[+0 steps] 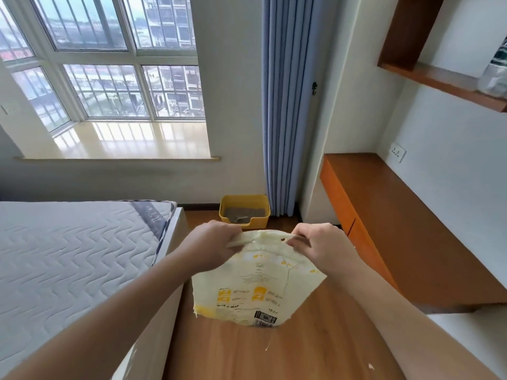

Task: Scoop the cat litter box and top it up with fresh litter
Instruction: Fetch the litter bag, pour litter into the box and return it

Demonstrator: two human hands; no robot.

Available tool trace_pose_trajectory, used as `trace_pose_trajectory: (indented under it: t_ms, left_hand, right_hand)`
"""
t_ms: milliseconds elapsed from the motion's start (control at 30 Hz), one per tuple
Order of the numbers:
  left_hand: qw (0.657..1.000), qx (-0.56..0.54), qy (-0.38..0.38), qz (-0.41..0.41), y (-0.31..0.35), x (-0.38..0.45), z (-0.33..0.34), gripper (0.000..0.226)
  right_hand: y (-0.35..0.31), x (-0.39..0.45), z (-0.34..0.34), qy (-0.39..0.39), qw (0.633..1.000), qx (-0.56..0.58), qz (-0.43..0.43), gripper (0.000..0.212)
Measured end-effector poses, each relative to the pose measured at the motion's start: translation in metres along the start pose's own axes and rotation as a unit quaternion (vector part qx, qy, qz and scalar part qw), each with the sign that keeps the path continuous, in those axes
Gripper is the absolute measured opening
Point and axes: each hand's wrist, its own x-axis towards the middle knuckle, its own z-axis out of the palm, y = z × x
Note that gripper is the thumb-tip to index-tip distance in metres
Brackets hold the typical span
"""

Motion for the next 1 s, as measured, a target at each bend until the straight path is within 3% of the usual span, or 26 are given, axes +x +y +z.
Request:
trace_pose_trajectory:
  t_ms: [500,600,667,867,1000]
  left_hand:
    - [0.996,0.000,0.031,-0.086,0.004,0.160,-0.012,0.016]
    - [0.998,0.033,0.018,-0.054,-0.012,0.181,-0.013,0.011]
    - [0.996,0.008,-0.045,-0.075,-0.026,0.195,-0.012,0.008]
    - [0.996,0.020,0.077,-0.051,-0.046,0.244,-0.015,0.020]
    - [0.993,-0.021,0.093,-0.068,-0.081,0.284,-0.015,0.022]
  right_hand:
    - [0.114,0.131,-0.027,-0.019,0.997,-0.032,-0.067,0.022]
    - [0.126,0.156,-0.020,-0.021,0.997,-0.034,-0.068,0.022]
    - [0.132,0.174,-0.015,-0.022,0.997,-0.036,-0.067,0.023]
    - [0.152,0.242,-0.003,-0.065,0.996,-0.033,-0.044,0.020]
    - [0.160,0.296,0.016,-0.108,0.993,-0.030,-0.040,0.019]
